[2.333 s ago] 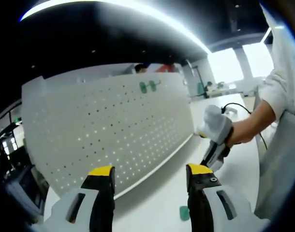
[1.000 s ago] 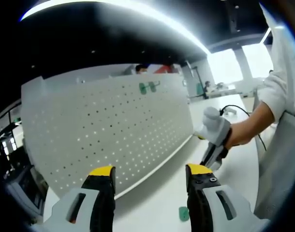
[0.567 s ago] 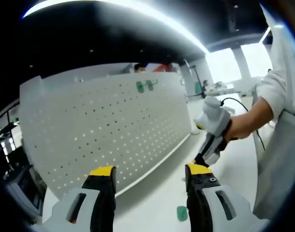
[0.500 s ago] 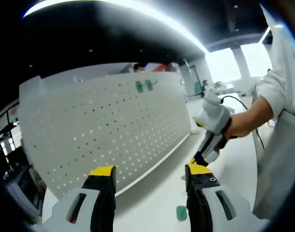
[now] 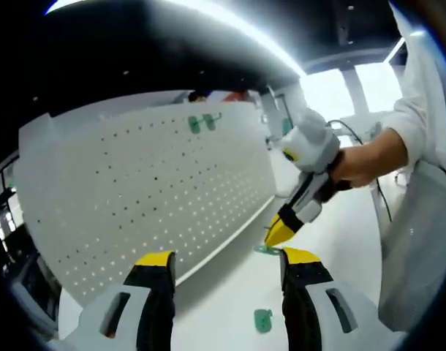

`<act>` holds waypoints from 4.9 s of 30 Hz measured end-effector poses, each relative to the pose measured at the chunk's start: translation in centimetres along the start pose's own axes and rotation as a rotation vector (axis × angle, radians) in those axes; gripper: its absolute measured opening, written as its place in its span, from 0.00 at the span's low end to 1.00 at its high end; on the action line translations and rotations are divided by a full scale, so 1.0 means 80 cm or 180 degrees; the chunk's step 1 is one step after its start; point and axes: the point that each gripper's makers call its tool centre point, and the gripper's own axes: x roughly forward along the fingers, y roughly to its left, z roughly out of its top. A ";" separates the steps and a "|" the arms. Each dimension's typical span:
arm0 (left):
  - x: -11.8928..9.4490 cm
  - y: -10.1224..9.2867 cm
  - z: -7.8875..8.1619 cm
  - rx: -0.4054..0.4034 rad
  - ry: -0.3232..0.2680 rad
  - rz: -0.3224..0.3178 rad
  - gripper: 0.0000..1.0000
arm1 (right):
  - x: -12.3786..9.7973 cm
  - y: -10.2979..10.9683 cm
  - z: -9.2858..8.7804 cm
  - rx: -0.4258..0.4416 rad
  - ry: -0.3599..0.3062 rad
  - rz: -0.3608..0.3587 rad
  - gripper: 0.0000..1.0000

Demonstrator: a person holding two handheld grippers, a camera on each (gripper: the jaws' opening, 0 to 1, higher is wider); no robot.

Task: Insert the hook assembly into the mounting plate slot until the hook locks in place.

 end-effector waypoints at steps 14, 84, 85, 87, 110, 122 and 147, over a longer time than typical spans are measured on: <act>0.008 -0.023 -0.005 0.0069 0.0057 -0.0210 0.59 | -0.023 0.039 0.040 -0.0208 -0.0222 0.0134 0.01; 0.013 -0.045 -0.012 0.0548 0.0185 -0.0421 0.33 | -0.029 0.131 0.059 -0.0668 -0.0271 0.0654 0.01; 0.013 -0.045 -0.013 0.0579 0.0197 -0.0417 0.33 | -0.029 0.131 0.059 -0.0676 -0.0259 0.0649 0.01; 0.013 -0.045 -0.014 0.0689 0.0233 -0.0389 0.32 | -0.029 0.131 0.058 -0.0679 -0.0235 0.0648 0.01; 0.015 -0.045 -0.029 0.1437 0.0550 -0.0289 0.32 | -0.020 0.127 0.038 -0.0478 0.0049 0.0701 0.01; 0.015 -0.045 -0.029 0.1599 0.0596 -0.0241 0.32 | -0.016 0.128 0.039 -0.0429 0.0065 0.0713 0.01; 0.014 -0.036 -0.025 0.1327 0.0555 -0.0153 0.36 | -0.019 0.126 0.048 -0.0222 -0.0062 0.0679 0.00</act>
